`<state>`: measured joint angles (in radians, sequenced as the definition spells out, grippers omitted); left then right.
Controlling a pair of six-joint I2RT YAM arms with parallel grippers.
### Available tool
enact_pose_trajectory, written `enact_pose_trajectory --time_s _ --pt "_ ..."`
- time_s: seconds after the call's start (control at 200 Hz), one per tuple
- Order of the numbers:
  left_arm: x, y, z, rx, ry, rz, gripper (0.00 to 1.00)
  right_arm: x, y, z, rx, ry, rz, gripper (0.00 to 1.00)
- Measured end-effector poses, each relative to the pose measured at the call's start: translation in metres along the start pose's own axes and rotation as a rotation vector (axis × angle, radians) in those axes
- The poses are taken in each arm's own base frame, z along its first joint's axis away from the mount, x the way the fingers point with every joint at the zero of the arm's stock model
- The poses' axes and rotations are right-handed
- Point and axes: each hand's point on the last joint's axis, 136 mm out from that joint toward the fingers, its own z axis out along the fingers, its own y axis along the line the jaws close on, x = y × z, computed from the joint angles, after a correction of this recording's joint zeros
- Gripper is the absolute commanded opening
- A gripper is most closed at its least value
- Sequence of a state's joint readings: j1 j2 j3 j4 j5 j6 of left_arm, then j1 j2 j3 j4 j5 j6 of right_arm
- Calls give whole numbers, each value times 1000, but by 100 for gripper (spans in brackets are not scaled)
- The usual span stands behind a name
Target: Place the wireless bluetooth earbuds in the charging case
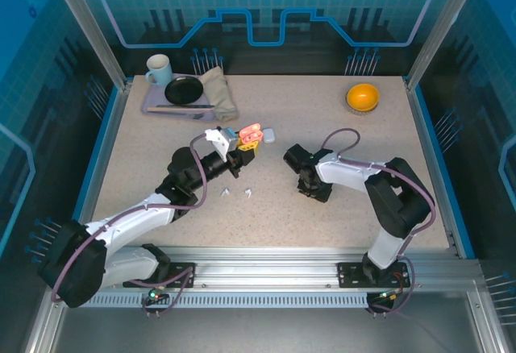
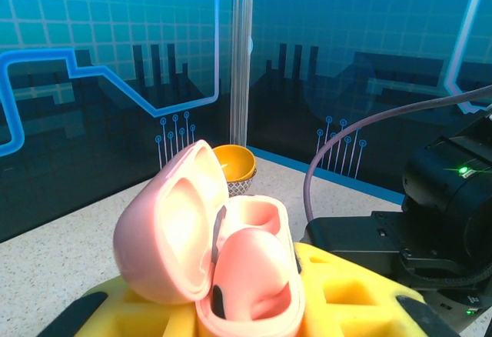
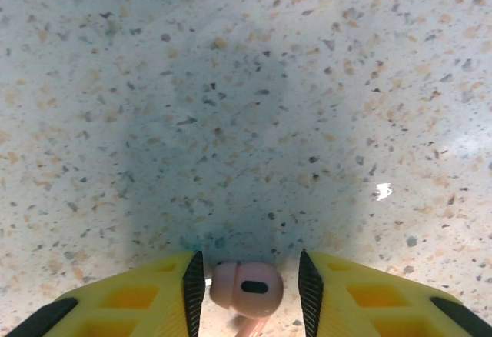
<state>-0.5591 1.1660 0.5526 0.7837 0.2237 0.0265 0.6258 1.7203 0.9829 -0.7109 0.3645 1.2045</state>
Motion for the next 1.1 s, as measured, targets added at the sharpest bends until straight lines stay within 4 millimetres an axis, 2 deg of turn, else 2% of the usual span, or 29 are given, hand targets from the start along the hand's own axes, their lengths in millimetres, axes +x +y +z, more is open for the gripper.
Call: enact_pose_trajectory --time_s 0.745,0.88,1.1 --pt "4 1 2 0 11 -5 0 -2 -5 0 -6 -5 4 29" --pt "4 1 2 0 11 -4 0 0 -11 -1 -6 -6 8 29" --pt "4 1 2 0 12 -3 0 -3 -19 -17 -54 -32 28 29"
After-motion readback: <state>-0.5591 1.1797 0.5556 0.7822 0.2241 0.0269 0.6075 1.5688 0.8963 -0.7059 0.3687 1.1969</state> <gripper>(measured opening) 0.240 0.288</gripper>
